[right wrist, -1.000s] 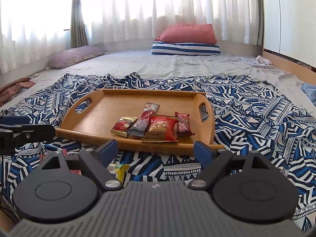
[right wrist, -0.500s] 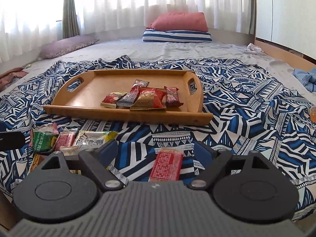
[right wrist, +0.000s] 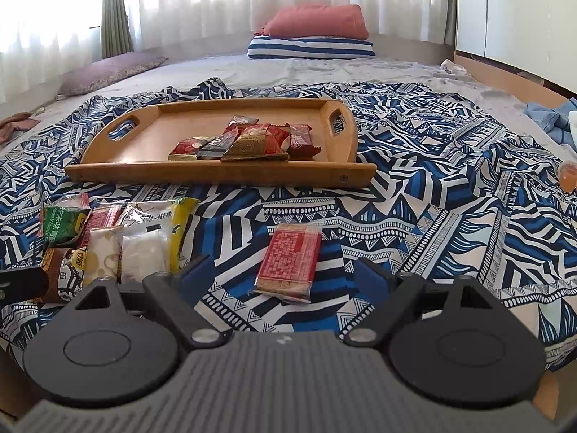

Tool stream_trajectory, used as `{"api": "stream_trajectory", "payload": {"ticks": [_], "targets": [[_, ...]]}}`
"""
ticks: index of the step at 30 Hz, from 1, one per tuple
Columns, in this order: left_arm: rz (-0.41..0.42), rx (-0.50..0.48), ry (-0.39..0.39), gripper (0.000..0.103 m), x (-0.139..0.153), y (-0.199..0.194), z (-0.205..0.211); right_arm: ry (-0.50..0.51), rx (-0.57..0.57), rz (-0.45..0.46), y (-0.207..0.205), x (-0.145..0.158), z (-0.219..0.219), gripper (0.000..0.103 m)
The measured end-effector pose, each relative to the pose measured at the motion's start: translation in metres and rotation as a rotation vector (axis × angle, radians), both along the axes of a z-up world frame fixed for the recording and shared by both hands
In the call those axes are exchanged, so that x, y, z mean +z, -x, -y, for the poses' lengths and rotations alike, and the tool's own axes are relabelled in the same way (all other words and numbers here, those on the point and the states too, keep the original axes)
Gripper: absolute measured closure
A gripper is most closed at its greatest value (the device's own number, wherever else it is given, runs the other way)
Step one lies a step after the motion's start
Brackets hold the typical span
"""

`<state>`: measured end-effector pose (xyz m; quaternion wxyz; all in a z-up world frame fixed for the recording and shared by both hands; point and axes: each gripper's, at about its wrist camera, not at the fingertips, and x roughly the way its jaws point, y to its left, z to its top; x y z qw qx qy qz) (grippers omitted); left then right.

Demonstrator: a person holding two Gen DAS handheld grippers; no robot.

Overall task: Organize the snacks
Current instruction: 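Withdraw both open tools from the tray back to the snack pile, then reach the right tool to the red rectangular packet while the left tool reaches the peanut packet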

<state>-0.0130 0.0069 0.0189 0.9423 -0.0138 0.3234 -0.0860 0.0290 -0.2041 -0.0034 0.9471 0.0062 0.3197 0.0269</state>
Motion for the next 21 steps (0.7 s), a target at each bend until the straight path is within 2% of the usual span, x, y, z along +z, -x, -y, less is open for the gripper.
{"api": "stream_trajectory", "payload": {"ticks": [5, 10, 21], "targets": [[0.001, -0.020, -0.018, 0.003, -0.006, -0.001, 0.007, 0.012, 0.000, -0.005, -0.001, -0.005, -0.003, 0.009], [-0.026, -0.010, -0.008, 0.016, -0.014, -0.006, 0.008, 0.018, -0.001, -0.004, -0.001, -0.008, -0.006, 0.006], [-0.024, 0.003, 0.003, 0.018, -0.016, -0.012, 0.008, 0.044, -0.003, 0.014, -0.001, -0.014, -0.013, 0.001]]}}
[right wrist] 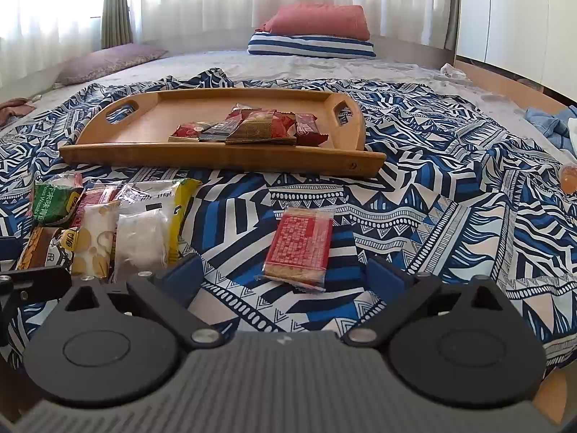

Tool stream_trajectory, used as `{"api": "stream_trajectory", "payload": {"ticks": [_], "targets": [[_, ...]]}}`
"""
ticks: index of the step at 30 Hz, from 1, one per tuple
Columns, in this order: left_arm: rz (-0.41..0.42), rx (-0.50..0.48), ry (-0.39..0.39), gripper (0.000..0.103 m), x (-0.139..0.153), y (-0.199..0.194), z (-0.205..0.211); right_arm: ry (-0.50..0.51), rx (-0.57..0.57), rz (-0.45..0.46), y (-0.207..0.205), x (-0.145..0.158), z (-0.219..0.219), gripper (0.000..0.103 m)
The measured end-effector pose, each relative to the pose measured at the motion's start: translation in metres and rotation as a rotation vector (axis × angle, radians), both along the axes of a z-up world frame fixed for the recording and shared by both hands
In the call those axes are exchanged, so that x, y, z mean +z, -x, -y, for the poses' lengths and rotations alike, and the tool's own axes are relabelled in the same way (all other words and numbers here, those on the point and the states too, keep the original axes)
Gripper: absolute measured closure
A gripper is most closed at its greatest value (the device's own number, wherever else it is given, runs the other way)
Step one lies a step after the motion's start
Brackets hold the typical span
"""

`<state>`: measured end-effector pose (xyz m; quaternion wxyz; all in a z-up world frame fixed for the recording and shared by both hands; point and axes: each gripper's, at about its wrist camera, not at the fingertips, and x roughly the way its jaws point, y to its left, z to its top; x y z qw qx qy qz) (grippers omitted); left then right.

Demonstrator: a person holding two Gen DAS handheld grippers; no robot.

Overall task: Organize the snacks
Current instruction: 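Reach the right tool to the red rectangular packet while the left tool reaches the peanut packet, then grasp the brown peanut bar with the left tool while the right tool grasps the red rectangular packet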

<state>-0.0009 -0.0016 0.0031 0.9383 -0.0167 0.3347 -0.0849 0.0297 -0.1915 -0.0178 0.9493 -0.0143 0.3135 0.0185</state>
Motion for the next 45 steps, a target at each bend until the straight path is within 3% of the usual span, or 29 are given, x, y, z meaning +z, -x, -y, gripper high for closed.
{"api": "stream_trajectory", "payload": {"ticks": [6, 10, 13, 21, 28, 32, 35, 38, 39, 40, 44, 45], "targets": [[-0.005, 0.000, -0.015, 0.021, -0.001, -0.001, 0.004, 0.000, 0.000, 0.005, 0.001, -0.002, -0.001, 0.000], [0.011, -0.010, -0.006, 0.043, 0.002, 0.001, 0.004, 0.002, 0.000, 0.009, 0.001, -0.002, -0.001, 0.000], [0.003, -0.024, 0.018, 0.053, 0.005, 0.001, 0.000, 0.001, 0.000, 0.013, 0.001, -0.003, -0.001, 0.000], [0.015, -0.027, 0.021, 0.067, 0.013, 0.005, -0.002, -0.019, -0.022, 0.022, 0.001, 0.000, 0.000, 0.003], [0.007, -0.027, 0.037, 0.070, 0.017, 0.002, -0.004, -0.049, -0.072, 0.029, -0.005, 0.009, 0.009, 0.018], [0.012, -0.024, 0.012, 0.061, 0.013, 0.000, 0.000, -0.048, -0.086, 0.021, -0.009, 0.010, 0.011, 0.027], [-0.009, -0.030, -0.007, 0.044, 0.007, -0.006, 0.005, -0.043, -0.089, 0.020, -0.010, 0.010, 0.012, 0.030], [-0.011, -0.030, -0.014, 0.039, 0.003, -0.010, 0.009, -0.040, -0.088, 0.019, -0.010, 0.009, 0.012, 0.032], [-0.011, -0.033, -0.017, 0.040, 0.003, -0.010, 0.010, -0.039, -0.088, 0.019, -0.011, 0.009, 0.012, 0.033], [-0.009, -0.035, -0.020, 0.050, 0.003, -0.011, 0.011, -0.036, -0.090, 0.018, -0.011, 0.009, 0.011, 0.037], [0.001, -0.033, 0.014, 0.068, 0.012, -0.008, 0.008, -0.027, -0.096, 0.018, -0.012, 0.010, 0.011, 0.065], [0.005, -0.031, 0.025, 0.072, 0.015, -0.008, 0.007, -0.030, -0.097, 0.020, -0.012, 0.011, 0.011, 0.065]]}}
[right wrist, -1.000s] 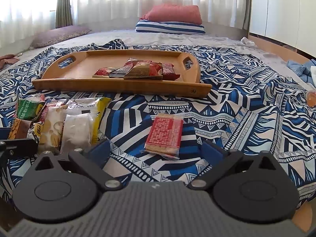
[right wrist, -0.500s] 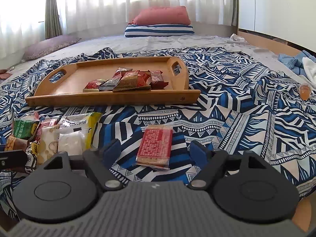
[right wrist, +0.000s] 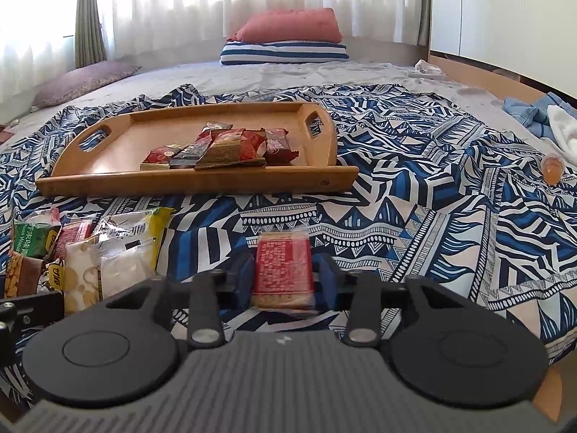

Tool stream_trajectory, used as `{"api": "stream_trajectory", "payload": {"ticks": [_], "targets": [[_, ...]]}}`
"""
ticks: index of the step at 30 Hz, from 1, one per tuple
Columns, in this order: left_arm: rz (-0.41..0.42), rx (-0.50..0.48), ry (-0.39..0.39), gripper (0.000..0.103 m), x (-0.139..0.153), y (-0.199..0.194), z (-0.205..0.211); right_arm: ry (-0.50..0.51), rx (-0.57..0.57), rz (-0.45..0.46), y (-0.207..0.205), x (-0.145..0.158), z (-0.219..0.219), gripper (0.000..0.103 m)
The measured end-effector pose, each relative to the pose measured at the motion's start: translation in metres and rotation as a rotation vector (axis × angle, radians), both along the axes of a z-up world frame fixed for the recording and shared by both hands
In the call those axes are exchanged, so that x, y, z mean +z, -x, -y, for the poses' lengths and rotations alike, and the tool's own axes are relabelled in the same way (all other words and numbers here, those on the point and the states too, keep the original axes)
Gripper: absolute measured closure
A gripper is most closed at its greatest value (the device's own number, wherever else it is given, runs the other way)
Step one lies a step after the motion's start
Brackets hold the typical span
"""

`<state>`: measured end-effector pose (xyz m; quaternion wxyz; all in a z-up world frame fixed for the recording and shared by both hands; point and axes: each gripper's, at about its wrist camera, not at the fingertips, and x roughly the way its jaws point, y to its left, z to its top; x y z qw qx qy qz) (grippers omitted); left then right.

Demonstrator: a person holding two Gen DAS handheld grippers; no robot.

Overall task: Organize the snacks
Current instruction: 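Grasp the brown peanut bar with the left tool while the right tool grasps the red rectangular packet, then carry both packets onto the wooden tray and open both tools to release them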

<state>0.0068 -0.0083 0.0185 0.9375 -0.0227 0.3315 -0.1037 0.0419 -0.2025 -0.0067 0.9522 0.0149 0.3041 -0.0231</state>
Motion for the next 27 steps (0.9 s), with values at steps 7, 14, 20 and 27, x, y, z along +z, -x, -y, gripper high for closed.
{"api": "stream_trajectory", "payload": {"ticks": [7, 14, 20, 27], "targets": [[0.009, -0.002, 0.052, 0.091, 0.018, 0.001, -0.007, -0.019, 0.003, 0.024, 0.004, 0.009, 0.001, 0.065], [0.035, 0.002, 0.072, 0.094, 0.029, 0.004, -0.009, -0.033, -0.004, 0.058, 0.006, 0.021, 0.005, 0.065], [0.050, 0.009, 0.102, 0.094, 0.042, 0.003, -0.016, -0.043, -0.008, 0.084, 0.006, 0.031, 0.008, 0.065], [0.081, 0.030, 0.137, 0.094, 0.064, -0.019, -0.030, -0.074, -0.010, 0.096, -0.006, 0.044, 0.016, 0.065]]}}
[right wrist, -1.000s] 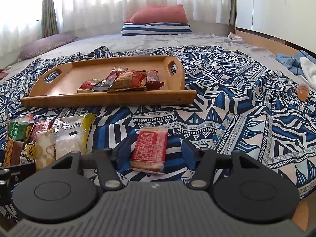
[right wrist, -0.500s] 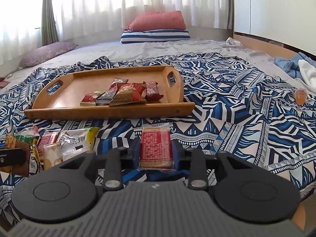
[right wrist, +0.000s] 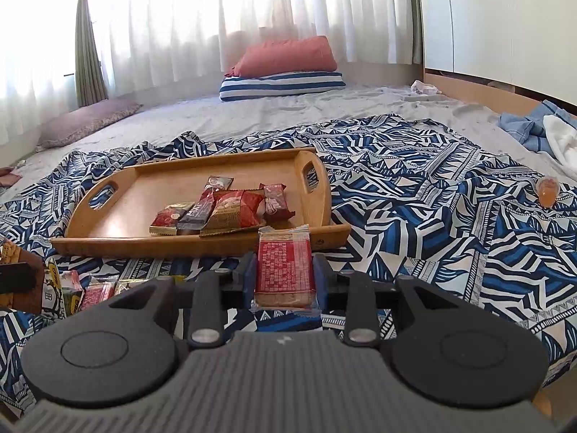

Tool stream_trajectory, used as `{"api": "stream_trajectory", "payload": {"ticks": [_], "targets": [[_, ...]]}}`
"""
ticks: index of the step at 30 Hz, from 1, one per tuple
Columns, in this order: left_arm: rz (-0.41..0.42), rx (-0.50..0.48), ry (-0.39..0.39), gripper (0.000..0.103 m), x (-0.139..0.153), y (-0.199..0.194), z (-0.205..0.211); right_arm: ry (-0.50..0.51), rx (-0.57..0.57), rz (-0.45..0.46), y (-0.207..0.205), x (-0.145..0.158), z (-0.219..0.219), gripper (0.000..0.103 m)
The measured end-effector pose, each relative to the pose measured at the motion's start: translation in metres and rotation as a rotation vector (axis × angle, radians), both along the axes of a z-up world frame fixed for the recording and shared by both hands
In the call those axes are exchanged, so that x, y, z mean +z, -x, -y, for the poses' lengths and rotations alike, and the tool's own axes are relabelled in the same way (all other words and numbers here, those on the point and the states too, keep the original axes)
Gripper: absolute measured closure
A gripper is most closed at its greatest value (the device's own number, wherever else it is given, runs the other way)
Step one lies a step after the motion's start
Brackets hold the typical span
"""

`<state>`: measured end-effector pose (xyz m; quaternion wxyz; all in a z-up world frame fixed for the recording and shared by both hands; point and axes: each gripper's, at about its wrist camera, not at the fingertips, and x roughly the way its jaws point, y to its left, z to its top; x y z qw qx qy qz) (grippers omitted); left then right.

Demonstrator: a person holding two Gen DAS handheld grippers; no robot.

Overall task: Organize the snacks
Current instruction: 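Carry both packets onto the wooden tray and open both tools to release them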

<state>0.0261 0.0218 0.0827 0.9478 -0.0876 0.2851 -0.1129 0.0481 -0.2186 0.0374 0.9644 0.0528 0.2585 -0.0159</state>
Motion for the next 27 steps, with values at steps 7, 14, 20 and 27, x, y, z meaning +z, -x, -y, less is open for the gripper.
{"api": "stream_trajectory", "payload": {"ticks": [7, 14, 20, 27], "targets": [[0.006, 0.036, 0.047, 0.094, 0.013, -0.045, -0.013, -0.013, 0.006, -0.011, -0.029, 0.012, 0.011, 0.065], [0.022, 0.045, 0.085, 0.094, 0.015, -0.089, -0.012, 0.049, 0.028, -0.038, -0.073, 0.016, 0.019, 0.065], [-0.011, 0.071, 0.128, 0.094, 0.004, -0.127, -0.007, 0.064, 0.038, -0.084, -0.111, 0.008, 0.019, 0.065], [-0.058, 0.090, 0.138, 0.094, -0.016, -0.160, -0.002, 0.119, 0.060, -0.132, -0.140, -0.004, 0.009, 0.065]]}}
